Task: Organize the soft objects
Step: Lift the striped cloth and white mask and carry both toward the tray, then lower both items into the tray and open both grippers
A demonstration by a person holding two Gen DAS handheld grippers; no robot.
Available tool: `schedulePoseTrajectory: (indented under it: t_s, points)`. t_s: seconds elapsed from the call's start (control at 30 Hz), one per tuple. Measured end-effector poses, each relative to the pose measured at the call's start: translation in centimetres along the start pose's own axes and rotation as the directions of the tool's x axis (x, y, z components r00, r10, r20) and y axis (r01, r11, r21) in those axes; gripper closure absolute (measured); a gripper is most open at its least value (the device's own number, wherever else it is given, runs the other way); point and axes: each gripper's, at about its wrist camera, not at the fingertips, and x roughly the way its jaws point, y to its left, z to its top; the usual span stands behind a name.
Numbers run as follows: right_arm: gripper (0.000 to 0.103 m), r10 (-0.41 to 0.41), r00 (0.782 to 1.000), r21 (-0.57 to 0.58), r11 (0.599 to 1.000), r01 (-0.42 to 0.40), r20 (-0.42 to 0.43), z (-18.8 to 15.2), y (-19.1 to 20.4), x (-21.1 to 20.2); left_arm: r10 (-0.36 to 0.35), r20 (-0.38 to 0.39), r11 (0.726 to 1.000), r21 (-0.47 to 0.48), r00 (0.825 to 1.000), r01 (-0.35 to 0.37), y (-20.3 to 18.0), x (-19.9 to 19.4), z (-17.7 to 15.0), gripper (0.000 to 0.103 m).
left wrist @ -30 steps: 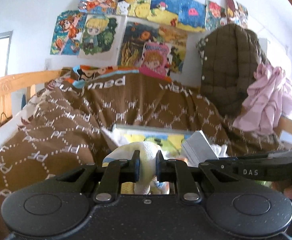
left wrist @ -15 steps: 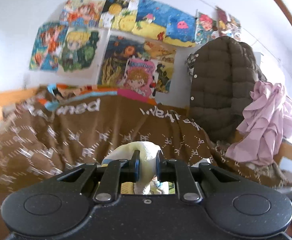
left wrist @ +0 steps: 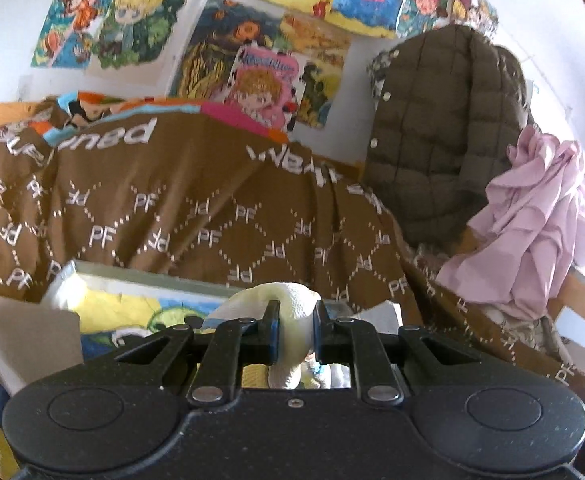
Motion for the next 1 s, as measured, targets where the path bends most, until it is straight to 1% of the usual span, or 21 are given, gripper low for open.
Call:
schedulePoseTrajectory:
  t_s: [0.17, 0.27, 0.33, 0.4, 0.47, 0.5, 0.57, 0.6, 0.67, 0.7, 0.77, 0.8, 0.87, 1.0]
  points:
    - [0.082, -0.001, 1.000, 0.001, 1.000, 0.001, -0.020, -0.2, 0.0, 0.3, 0.009, -0.049, 1.000, -0.012, 0.999, -0.010, 0.2, 0.7, -0.4, 0.085]
    - [0.078, 0.000, 1.000, -0.005, 1.000, 0.000, -0.024, -0.3, 0.1, 0.3, 0.021, -0.093, 0.999, -0.029, 0.995, -0.024, 0.6, 1.1, -0.6, 0.084]
    - [0.070, 0.001, 1.000, -0.006, 1.000, -0.001, -0.023, -0.2, 0.1, 0.1, 0.038, -0.115, 0.998, -0.041, 0.993, -0.043, 0.9, 1.3, -0.8, 0.083]
    - [0.065, -0.002, 1.000, -0.008, 1.000, 0.002, -0.018, -0.1, 0.3, -0.1, 0.055, -0.131, 0.997, -0.044, 0.990, -0.061, 1.0, 1.4, -0.8, 0.079]
    - [0.056, -0.004, 1.000, -0.012, 1.000, 0.004, -0.013, 0.0, 0.2, -0.3, 0.072, -0.138, 0.996, -0.049, 0.988, -0.080, 1.1, 1.2, -0.8, 0.073]
    - [0.054, -0.006, 1.000, -0.013, 1.000, 0.006, -0.009, 0.1, 0.2, -0.4, 0.076, -0.141, 0.995, -0.054, 0.987, -0.084, 1.2, 1.0, -0.8, 0.071]
    - [0.047, -0.005, 1.000, -0.013, 1.000, 0.005, -0.002, 0.3, 0.2, -0.8, 0.087, -0.140, 0.994, -0.059, 0.986, -0.096, 1.4, 0.6, -0.7, 0.059]
    - [0.045, -0.006, 1.000, -0.012, 1.000, 0.006, 0.001, 0.4, 0.3, -1.0, 0.095, -0.135, 0.993, -0.059, 0.986, -0.103, 1.4, 0.3, -0.6, 0.055]
    - [0.039, -0.006, 1.000, -0.009, 1.000, 0.006, 0.009, 0.7, 0.3, -1.5, 0.102, -0.124, 0.992, -0.062, 0.987, -0.111, 1.3, -0.3, -0.3, 0.044]
    - [0.038, -0.007, 1.000, -0.006, 1.000, 0.007, 0.014, 0.8, 0.3, -1.8, 0.105, -0.118, 0.992, -0.062, 0.987, -0.113, 1.3, -0.7, -0.1, 0.042]
    - [0.031, -0.006, 1.000, -0.002, 1.000, 0.006, 0.028, 1.2, 0.3, -2.5, 0.112, -0.100, 0.991, -0.056, 0.989, -0.118, 1.1, -1.6, 0.3, 0.031]
    - [0.029, -0.006, 0.999, 0.001, 1.000, 0.006, 0.038, 1.4, 0.3, -3.0, 0.117, -0.090, 0.991, -0.052, 0.989, -0.122, 0.9, -2.1, 0.5, 0.029]
    - [0.018, -0.007, 0.999, 0.012, 1.000, 0.006, 0.053, 1.9, 0.4, -3.9, 0.126, -0.074, 0.990, -0.046, 0.989, -0.130, 0.6, -3.1, 0.9, 0.023]
    - [0.011, -0.005, 0.995, 0.024, 1.000, 0.003, 0.095, 3.1, 0.5, -6.3, 0.149, -0.023, 0.988, -0.048, 0.989, -0.150, -0.1, -5.1, 1.6, 0.013]
